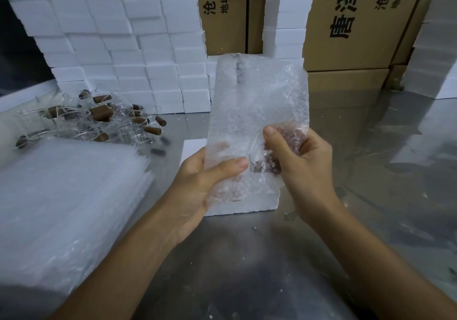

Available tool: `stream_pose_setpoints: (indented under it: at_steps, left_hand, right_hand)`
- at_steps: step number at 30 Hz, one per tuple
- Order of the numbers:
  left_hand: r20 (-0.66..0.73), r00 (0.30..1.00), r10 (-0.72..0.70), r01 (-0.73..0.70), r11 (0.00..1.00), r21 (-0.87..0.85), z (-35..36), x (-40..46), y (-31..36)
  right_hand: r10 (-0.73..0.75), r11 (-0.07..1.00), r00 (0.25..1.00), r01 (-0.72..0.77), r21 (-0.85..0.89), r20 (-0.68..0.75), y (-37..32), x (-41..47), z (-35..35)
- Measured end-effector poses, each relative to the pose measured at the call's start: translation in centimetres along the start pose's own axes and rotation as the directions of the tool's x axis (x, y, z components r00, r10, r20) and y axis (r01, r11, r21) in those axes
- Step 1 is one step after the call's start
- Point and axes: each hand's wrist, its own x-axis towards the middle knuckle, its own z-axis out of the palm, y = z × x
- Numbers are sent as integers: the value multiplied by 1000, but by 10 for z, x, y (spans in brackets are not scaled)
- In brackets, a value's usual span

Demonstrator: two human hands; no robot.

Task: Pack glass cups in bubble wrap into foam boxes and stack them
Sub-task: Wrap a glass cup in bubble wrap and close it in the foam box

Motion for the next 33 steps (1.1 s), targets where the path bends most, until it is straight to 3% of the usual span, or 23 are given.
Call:
stream_pose_setpoints:
  at_steps: [5,7,12,21,25,29,33]
  left_hand:
    - [-152,987,-56,55,998,-11,-5,2,2]
    - [-157,986,-55,52,998,-22,-7,2,3]
    - [-110,993,-36,25,995,-97,-6,2,8]
    - [-176,983,-46,27,994,-108,0,0,12]
    - [-227,972,-57,44,997,-60,0,2,11]
    - [-190,978,-89,80,995,-52,1,3,8]
    - [-169,984,-60,45,995,-92,4,3,8]
  right_hand:
    - [79,996,992,-82,-23,-100,1,3,-5]
    - [-7,993,996,-3,-120,-87,1,3,-7]
    - [-251,900,953,295,-321,171,-1,-2,-3]
    - [-83,823,962,213,-527,259,0,-9,1]
    - [-180,795,950,292,-532,254,4,-10,1]
    - [-261,802,946,325,-501,194,6,-9,4]
    - [-225,873,954,287,-394,198,4,-12,4]
